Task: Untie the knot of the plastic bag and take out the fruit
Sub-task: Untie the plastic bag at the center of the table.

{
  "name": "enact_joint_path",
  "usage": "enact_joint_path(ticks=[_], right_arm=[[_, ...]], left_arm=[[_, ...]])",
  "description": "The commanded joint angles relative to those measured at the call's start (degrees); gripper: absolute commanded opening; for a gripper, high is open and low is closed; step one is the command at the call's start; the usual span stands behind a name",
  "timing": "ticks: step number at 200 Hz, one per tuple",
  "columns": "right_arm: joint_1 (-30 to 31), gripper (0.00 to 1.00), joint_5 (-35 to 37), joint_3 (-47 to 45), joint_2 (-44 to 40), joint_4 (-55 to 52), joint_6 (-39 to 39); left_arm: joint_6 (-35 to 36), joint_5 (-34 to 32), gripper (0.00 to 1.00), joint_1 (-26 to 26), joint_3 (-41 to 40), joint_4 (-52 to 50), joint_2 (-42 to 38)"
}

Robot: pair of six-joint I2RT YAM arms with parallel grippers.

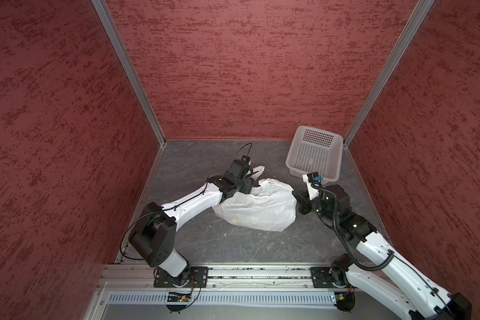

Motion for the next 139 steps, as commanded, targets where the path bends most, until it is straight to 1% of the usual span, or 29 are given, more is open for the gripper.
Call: enact_joint_path(ticks=[1,18,40,52,58,64,76,92,99,114,139], right_arm=[[0.2,0.0,0.0,-1.0,0.0,-0.2,1.5],[0.2,0.0,-2.5,-1.0,1.1,0.4,1.7],[0.4,0.0,-5.9,-0.2,2.2,0.7,1.9],[0.6,0.12,-7.2,1.1,2.5,-0.4,1.2],[0.6,0.21,-7.7,2.1,2.6,-1.3,0.7],[0.6,0.34,-8.0,3.3,2.7,-2.3,0.2],[0.6,0.57,-8.4,6.3,3.1,-4.5,-1.1],[0.6,0.79,-8.4,10.8,4.0,-7.2,-3.1],[0.5,0.86,-8.3,12.8,4.6,-8.1,-3.9],[0.6,0.98,-9.3,17.1,6.8,-9.7,-5.6],[0.6,0.99,-10.1,23.8,11.7,-10.9,-8.0]], left_arm=[[0.3,-0.5,0.44,0.6,-3.5,2.5,-3.9],[-0.7,1.1,0.27,0.5,-7.7,6.6,-8.9],[-1.2,2.7,0.11,-0.7,-14.4,13.3,-16.8],[-1.1,3.5,0.04,-1.9,-19.2,18.0,-21.9],[-0.7,3.5,0.02,-2.7,-21.7,20.3,-24.8],[-0.3,3.7,0.0,-3.4,-24.1,22.1,-27.3],[1.0,3.8,0.0,-5.3,-29.1,26.5,-32.5],[1.6,3.2,0.0,-7.1,-34.2,29.5,-38.8],[2.0,3.0,0.0,-7.8,-35.7,29.8,-41.2],[2.6,2.3,0.0,-9.1,-38.8,30.1,-46.0],[3.0,1.3,0.0,-11.3,-42.7,29.8,-53.2]])
